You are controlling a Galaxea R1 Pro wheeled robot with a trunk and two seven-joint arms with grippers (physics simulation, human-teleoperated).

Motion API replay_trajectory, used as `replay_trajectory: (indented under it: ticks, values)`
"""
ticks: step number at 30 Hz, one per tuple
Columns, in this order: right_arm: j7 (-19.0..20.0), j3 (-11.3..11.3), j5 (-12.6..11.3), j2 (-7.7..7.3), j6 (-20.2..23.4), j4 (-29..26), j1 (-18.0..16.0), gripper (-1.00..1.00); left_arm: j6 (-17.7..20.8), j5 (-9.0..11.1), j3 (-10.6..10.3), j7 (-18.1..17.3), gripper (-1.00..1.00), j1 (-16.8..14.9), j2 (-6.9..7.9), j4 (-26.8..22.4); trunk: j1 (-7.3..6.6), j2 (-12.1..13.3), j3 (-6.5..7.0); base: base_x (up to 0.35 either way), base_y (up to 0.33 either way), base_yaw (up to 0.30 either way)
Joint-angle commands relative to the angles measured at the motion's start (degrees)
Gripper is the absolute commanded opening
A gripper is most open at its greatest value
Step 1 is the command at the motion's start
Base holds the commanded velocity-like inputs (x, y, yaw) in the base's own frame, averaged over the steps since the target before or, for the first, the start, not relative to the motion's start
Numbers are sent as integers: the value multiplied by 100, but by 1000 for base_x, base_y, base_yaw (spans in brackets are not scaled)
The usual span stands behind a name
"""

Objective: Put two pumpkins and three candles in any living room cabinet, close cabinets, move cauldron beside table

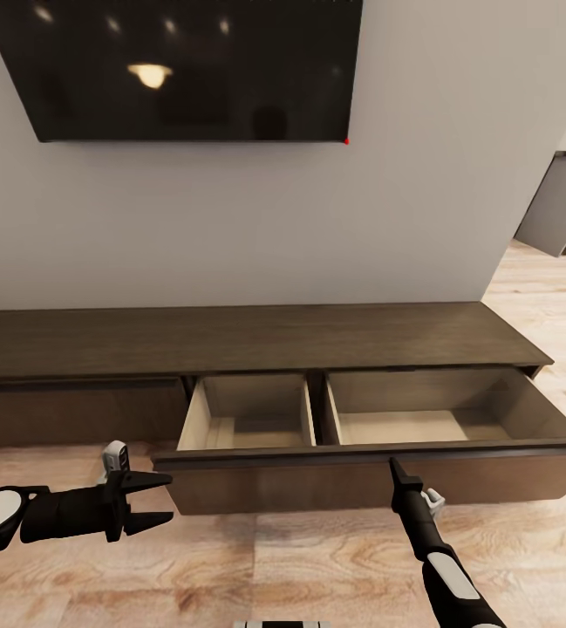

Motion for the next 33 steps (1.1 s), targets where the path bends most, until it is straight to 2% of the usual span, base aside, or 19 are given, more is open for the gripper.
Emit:
replay_trajectory:
  ticks: [1,16,17,22,33]
  values:
    - [96,121,-23,8,97,-7,-5,-100,-2,-33,-21,-59,100,-11,5,7,-3,-3,-4,-62,0,0]
    - [96,123,-24,8,97,-7,-5,-100,-2,-38,-20,-59,100,-11,5,7,-3,-3,-4,-38,0,0]
    - [96,122,-24,8,97,-7,-5,100,-2,-38,-19,-59,100,-11,5,7,-3,-3,-4,0,0,0]
    - [96,122,-26,8,97,-13,-5,100,-2,-38,-20,-59,100,-11,5,7,-3,-3,-4,-37,0,0]
    - [91,127,-22,8,106,-15,-5,100,-2,-38,-19,-54,100,-11,5,8,-3,-3,-4,-194,0,0]
